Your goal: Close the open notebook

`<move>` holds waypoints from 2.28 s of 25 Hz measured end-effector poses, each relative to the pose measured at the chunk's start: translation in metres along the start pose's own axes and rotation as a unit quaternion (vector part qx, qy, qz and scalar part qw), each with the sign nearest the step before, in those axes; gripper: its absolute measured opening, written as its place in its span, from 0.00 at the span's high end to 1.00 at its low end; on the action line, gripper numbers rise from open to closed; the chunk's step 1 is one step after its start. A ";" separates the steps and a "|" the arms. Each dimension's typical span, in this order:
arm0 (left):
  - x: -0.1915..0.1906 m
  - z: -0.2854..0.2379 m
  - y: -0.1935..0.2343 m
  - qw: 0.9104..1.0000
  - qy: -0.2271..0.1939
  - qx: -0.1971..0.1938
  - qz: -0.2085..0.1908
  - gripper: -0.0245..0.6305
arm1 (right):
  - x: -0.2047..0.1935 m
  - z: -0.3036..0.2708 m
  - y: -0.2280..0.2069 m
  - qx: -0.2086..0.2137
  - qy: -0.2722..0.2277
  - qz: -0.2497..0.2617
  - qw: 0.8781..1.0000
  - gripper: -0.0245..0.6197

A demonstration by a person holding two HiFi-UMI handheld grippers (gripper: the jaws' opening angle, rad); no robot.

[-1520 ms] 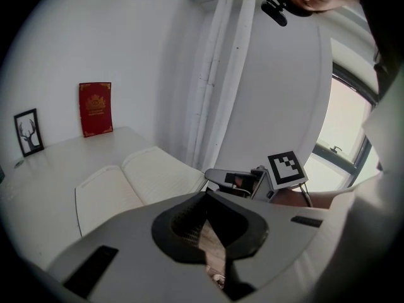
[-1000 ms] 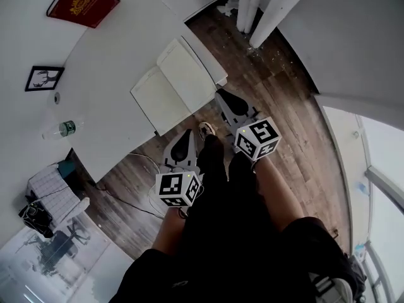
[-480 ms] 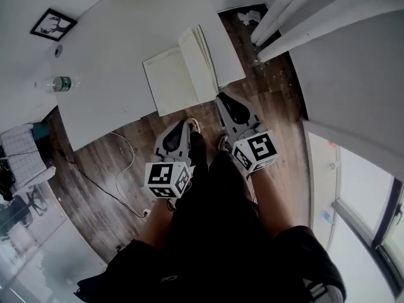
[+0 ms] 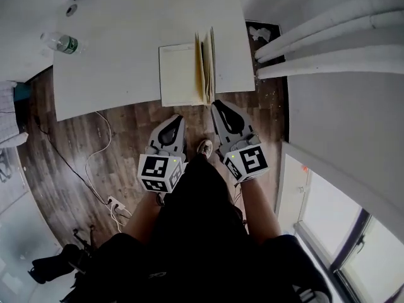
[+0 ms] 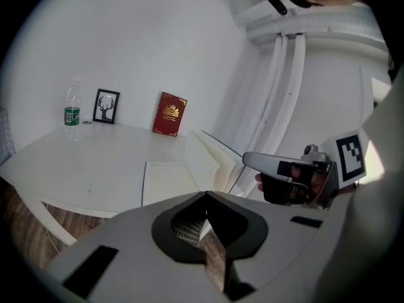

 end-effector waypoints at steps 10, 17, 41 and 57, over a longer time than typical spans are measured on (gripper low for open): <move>-0.014 0.011 0.020 0.998 -0.017 0.026 0.046 0.96 | -0.002 -0.019 0.020 0.042 0.032 0.034 0.998 0.90; -0.014 0.015 0.038 0.996 -0.035 0.041 0.068 0.96 | -0.004 -0.035 0.037 0.077 0.061 0.078 0.992 0.90; -0.043 0.024 0.077 0.989 -0.045 0.074 0.117 0.96 | -0.039 -0.085 0.076 0.162 0.158 0.155 0.962 0.90; -0.057 0.014 0.095 0.987 -0.031 0.081 0.138 0.96 | -0.059 -0.105 0.084 0.193 0.182 0.152 0.952 0.90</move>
Point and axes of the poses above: the fingertips, and each gripper's own axes: z backward along the fingers, y to its left, x out of its top, the point moved 5 cm from there along z, backward along the fingers, and after that the axes turned 3 degrees about -y, right-handed, at the moved point
